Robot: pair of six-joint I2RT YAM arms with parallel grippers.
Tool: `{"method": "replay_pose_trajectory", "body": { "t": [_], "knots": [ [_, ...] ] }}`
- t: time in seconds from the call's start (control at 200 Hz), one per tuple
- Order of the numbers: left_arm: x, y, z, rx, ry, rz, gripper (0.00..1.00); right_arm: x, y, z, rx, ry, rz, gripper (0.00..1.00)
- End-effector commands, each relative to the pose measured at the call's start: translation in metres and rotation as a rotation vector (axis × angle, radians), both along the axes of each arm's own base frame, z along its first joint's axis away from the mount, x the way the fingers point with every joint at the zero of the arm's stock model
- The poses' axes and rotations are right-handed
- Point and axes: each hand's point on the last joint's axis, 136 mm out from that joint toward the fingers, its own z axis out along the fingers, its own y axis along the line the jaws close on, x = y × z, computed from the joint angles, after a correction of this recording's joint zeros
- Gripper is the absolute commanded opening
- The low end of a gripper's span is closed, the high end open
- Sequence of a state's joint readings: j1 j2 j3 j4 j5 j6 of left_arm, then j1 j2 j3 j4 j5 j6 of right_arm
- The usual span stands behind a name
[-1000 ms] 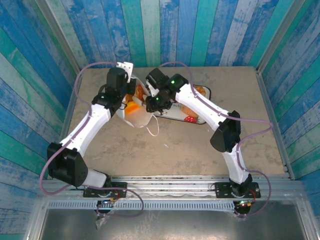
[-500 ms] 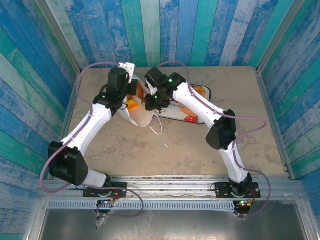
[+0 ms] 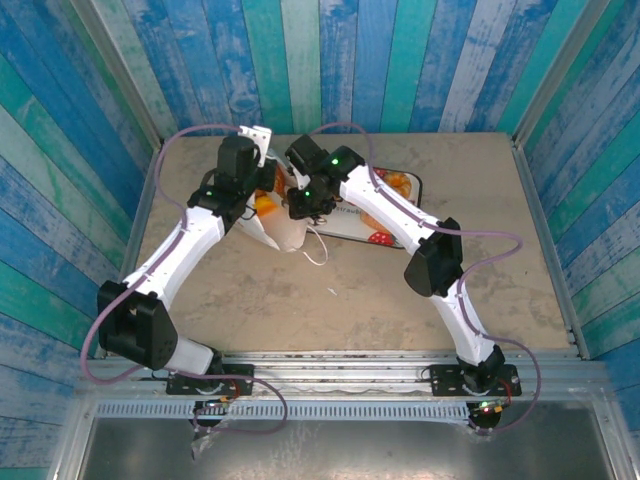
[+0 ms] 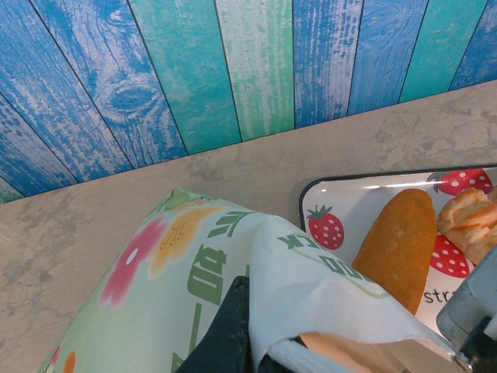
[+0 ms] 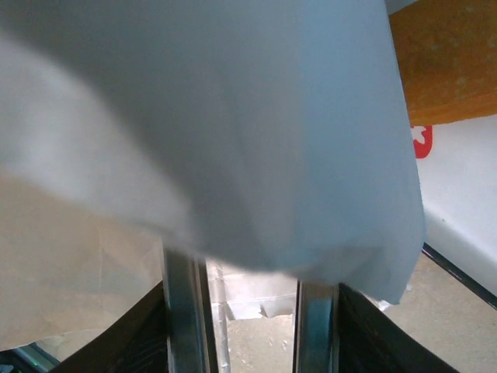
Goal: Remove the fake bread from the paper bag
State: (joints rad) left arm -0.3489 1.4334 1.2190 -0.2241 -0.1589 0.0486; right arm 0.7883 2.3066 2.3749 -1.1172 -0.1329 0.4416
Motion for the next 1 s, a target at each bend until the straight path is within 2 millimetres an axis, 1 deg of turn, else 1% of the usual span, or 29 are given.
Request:
{"method": "replay_pose_trajectory", "body": {
  "t": [0.0,0.085,0.17,0.295,0.486,0.606,0.721,0.997],
  "knots": [
    [0.008,-0.014,0.005,-0.021,-0.032,-0.035,0.02,0.015,0.004,0.006,0.022,-0.049,-0.022,0.43],
    [0.009,-0.013,0.003,-0.013,-0.027,-0.029,0.02,0.016,0.005,0.009,0.025,-0.058,-0.017,0.39],
    [0.011,-0.010,0.002,-0.003,-0.022,-0.011,0.02,0.015,0.003,0.012,0.023,-0.068,-0.012,0.31],
    [0.014,-0.004,-0.004,0.016,-0.001,0.026,0.02,0.014,0.001,0.018,0.022,-0.082,-0.006,0.22],
    [0.020,0.001,-0.013,0.018,0.028,0.073,0.02,0.006,0.003,0.032,0.031,-0.108,0.028,0.08],
    [0.023,0.004,-0.018,0.014,0.046,0.106,0.01,-0.002,0.004,0.042,0.031,-0.131,0.054,0.06],
    [0.026,0.008,-0.017,0.006,0.049,0.144,0.01,-0.010,0.001,0.049,0.024,-0.146,0.069,0.03],
    [0.031,0.017,-0.015,-0.013,0.048,0.211,0.02,-0.034,-0.010,0.069,0.030,-0.157,0.102,0.01]
  ]
}}
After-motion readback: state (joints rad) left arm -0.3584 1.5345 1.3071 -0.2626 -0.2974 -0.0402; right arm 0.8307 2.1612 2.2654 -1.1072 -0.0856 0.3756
